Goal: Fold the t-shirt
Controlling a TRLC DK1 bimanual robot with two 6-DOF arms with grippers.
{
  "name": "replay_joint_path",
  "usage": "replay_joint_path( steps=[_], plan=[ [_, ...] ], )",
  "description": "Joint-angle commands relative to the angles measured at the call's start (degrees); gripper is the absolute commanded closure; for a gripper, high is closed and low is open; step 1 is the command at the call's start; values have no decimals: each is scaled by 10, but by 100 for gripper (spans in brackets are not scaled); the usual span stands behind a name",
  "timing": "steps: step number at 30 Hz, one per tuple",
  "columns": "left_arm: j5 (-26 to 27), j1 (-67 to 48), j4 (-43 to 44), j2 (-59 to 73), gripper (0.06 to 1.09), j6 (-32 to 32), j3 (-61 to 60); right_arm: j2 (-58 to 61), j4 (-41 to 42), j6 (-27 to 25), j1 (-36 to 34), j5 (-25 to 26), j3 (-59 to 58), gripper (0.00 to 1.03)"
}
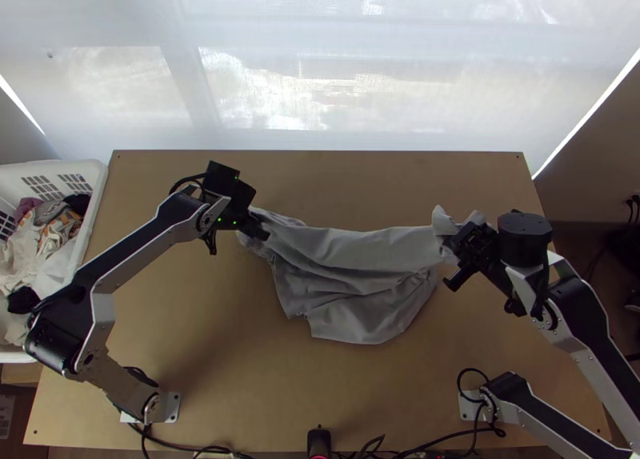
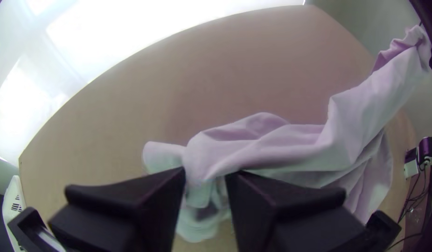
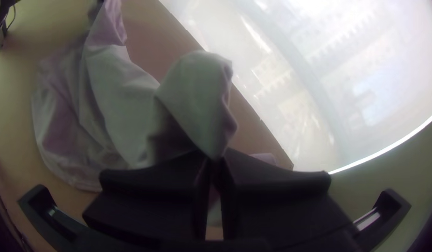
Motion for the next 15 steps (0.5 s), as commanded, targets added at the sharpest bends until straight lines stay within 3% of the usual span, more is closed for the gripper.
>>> replay_joint_path(
  steps=[1, 8, 15],
  plan=[
    [-16, -6, -9, 45, 21, 0, 49, 14, 41, 24, -59, -19, -50, 100],
    [-12, -61, -172, -21, 13, 7, 107, 15, 45, 25, -82, -30, -52, 100],
    [-12, -139, -212, -105, 13, 14, -15, 11, 46, 44, -89, -40, -49, 100]
  ],
)
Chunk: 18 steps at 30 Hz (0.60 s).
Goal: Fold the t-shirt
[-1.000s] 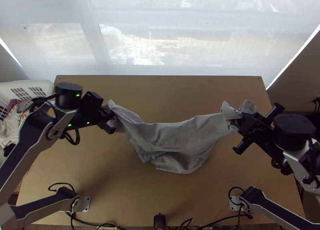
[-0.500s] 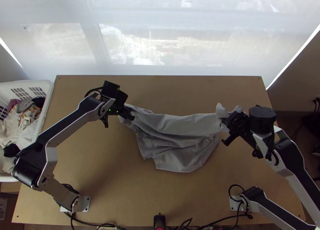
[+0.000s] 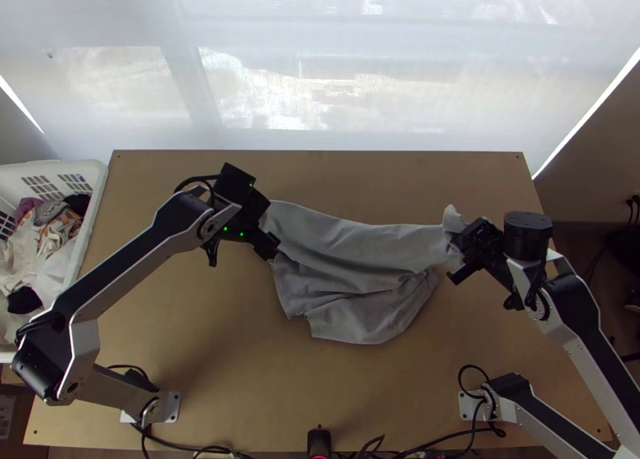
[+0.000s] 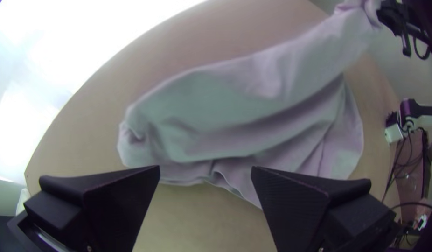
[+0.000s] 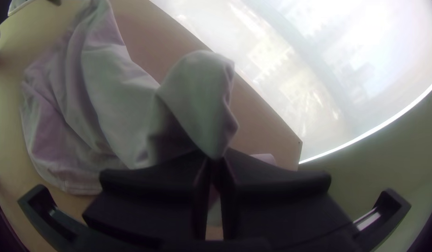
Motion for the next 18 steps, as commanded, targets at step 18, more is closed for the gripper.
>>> replay_joint_path(
  steps=[18],
  plan=[
    [2, -211, -27, -19, 13, 11, -153, -9, -12, 6, -12, -8, 1, 100]
  ],
)
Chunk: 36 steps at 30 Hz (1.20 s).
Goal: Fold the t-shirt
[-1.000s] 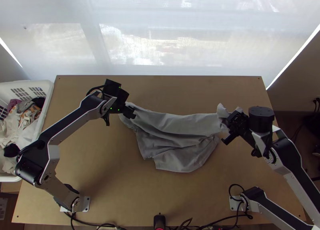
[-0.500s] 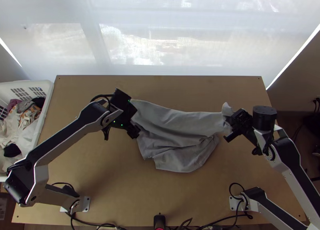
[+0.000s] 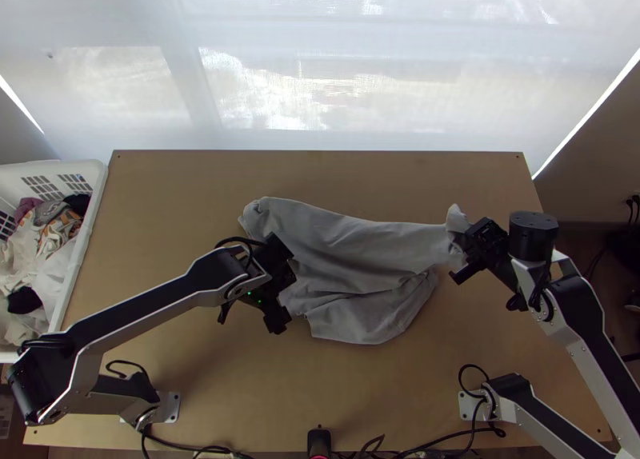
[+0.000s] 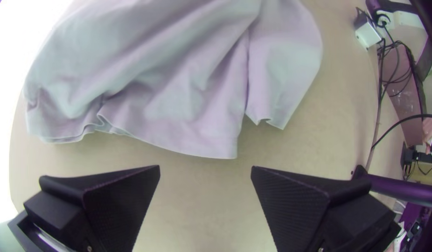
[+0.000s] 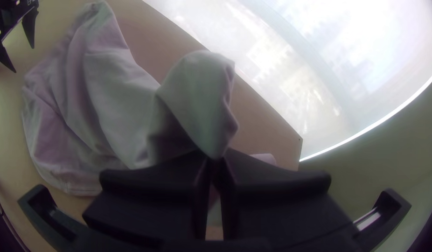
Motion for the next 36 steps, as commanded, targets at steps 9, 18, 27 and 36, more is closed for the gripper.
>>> replay_joint_path(
  steps=[9, 18, 27, 36],
  plan=[
    [-1, -49, 59, 71, 14, -5, -19, -6, -11, -3, 1, 1, -1, 100],
    [7, -46, 75, 110, 87, 2, -17, -6, -11, -5, 1, 1, 1, 100],
    [7, -20, 70, 97, 105, -5, 18, -5, -10, -5, 0, 1, -5, 100],
    [7, 37, 24, 57, 105, -3, 95, -1, -12, -8, -1, 2, 19, 100]
  ],
)
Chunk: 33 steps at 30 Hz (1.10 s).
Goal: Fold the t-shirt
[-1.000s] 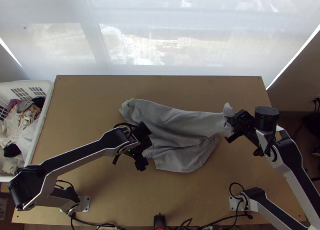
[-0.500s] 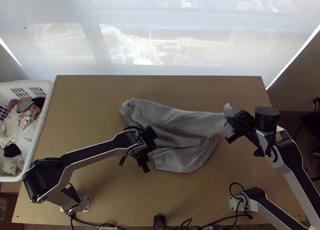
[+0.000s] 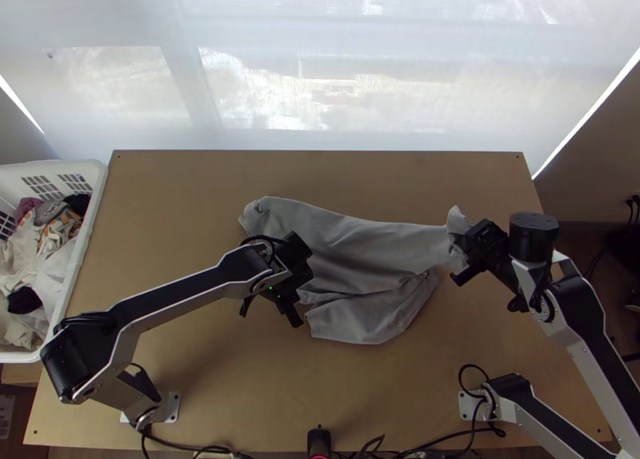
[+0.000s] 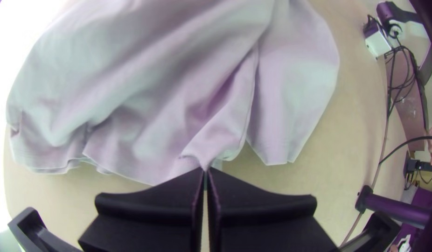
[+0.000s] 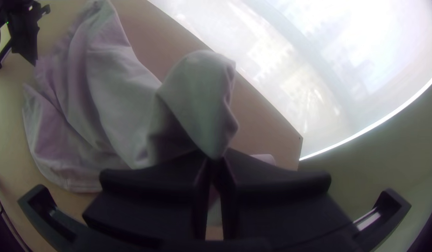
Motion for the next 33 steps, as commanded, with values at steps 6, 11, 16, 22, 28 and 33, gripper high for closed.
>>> replay_joint_path(
  steps=[6, 11, 16, 22, 28, 33],
  plan=[
    [0, 131, -68, -101, 105, -3, 188, 8, -12, -7, -6, 13, 47, 100],
    [0, 184, -91, -135, 105, -3, 294, 11, -14, -6, -10, 15, 71, 100],
    [0, 222, -105, -152, 105, 2, 373, 16, -23, -4, -10, 22, 115, 100],
    [-1, 247, -109, -168, 105, 3, 427, 25, -41, 2, -10, 24, 127, 100],
    [-1, 261, -121, -195, 105, 3, 416, 22, -54, 30, -2, 15, 77, 100],
    [0, 265, -130, -214, 105, 5, 376, 26, -45, 39, 12, 0, 40, 92]
  ],
)
